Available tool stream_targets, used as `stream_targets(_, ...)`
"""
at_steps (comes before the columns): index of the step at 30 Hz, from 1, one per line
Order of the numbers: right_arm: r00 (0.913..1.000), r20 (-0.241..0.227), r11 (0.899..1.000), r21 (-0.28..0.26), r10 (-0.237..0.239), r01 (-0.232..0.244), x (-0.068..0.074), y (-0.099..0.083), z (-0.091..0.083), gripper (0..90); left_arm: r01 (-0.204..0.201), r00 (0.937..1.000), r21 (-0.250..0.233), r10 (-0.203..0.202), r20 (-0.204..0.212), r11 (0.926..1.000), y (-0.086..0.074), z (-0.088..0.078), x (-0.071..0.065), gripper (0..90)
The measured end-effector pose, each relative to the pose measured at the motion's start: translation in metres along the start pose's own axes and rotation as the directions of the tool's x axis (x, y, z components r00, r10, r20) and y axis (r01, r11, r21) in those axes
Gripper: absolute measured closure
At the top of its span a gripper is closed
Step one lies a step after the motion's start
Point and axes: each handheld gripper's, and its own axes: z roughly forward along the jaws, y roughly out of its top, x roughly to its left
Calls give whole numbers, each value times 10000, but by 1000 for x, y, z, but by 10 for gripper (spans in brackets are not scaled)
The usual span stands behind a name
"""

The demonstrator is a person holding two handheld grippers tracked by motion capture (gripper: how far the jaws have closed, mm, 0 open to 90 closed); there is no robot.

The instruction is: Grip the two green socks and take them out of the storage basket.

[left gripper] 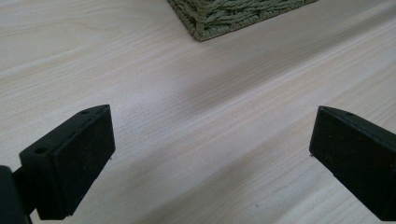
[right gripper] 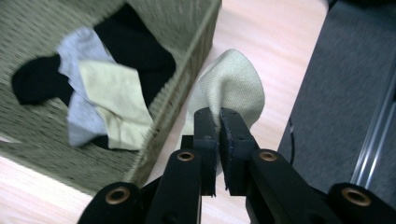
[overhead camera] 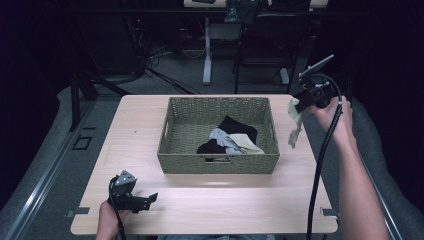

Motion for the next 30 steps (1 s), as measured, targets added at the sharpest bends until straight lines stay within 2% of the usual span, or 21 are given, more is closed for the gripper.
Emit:
stream_targets(3,9999,51,9994,324,144,-146,-6,-6,24,865,-27,9999,80,26,119,10000,0,0,1,2)
stream_targets(6,9997,2,9975,661,259,-259,-9,-11,47,865,34,10000,-7,-34,5,10000,0,0,0,3)
stream_targets(11,9987,-12,9940,969,513,-509,-12,-19,81,865,-9,10000,-14,9,18,10000,0,0,0,2)
stream_targets(12,9986,-35,9926,1097,525,-518,-12,-20,88,864,-27,9999,77,26,141,10000,0,-1,1,2)
stream_targets(13,9976,-14,9924,1012,699,-694,-11,-23,96,865,-4,9999,56,3,117,10000,0,-1,1,2)
stream_targets(14,9983,-77,9900,1297,577,-562,-12,-23,101,864,2,9999,58,-3,114,10000,0,-1,1,2)
stream_targets(16,9977,-43,9881,1384,680,-667,-12,-27,116,863,-9,9999,55,8,130,10000,0,-1,0,2)
stream_targets(17,9978,-92,9852,1594,661,-638,-12,-28,122,863,-21,9999,60,20,141,10000,0,-1,0,2)
stream_targets(18,9964,-40,9860,1446,844,-830,-10,-30,130,861,-11,9999,52,10,138,10000,0,-1,0,2)
stream_targets(21,9972,-96,9799,1863,739,-709,-13,-34,145,849,-7,9999,45,7,104,10000,0,-1,1,2)
stream_targets(22,9958,-106,9803,1771,912,-879,-12,-36,149,826,-8,9999,65,7,151,10000,0,-1,1,2)
stream_targets(23,9952,-102,9799,1763,972,-939,-12,-37,151,783,-15,9999,57,14,146,10000,0,-1,1,2)
stream_targets(24,9953,-141,9776,1894,961,-917,-13,-37,151,703,-13,9999,59,12,153,10000,0,-1,1,2)
stream_targets(25,9964,-145,9774,1962,835,-791,-14,-36,150,650,-16,9999,41,16,104,10000,0,-1,1,2)
stream_targets(26,9945,-40,9811,1639,1046,-1025,-13,-37,149,616,2,9999,33,-2,102,10000,0,-1,0,2)
stream_targets(27,9968,-76,9796,1853,799,-771,-15,-35,143,570,3,9999,31,-3,105,10000,0,-1,0,2)
stream_targets(29,9953,-42,9847,1459,969,-953,-14,-35,134,484,-7,9999,54,6,149,10000,0,-1,0,2)
stream_targets(30,9965,-132,9857,1484,820,-792,-15,-33,128,452,-5,9999,49,5,154,10000,0,-1,0,2)
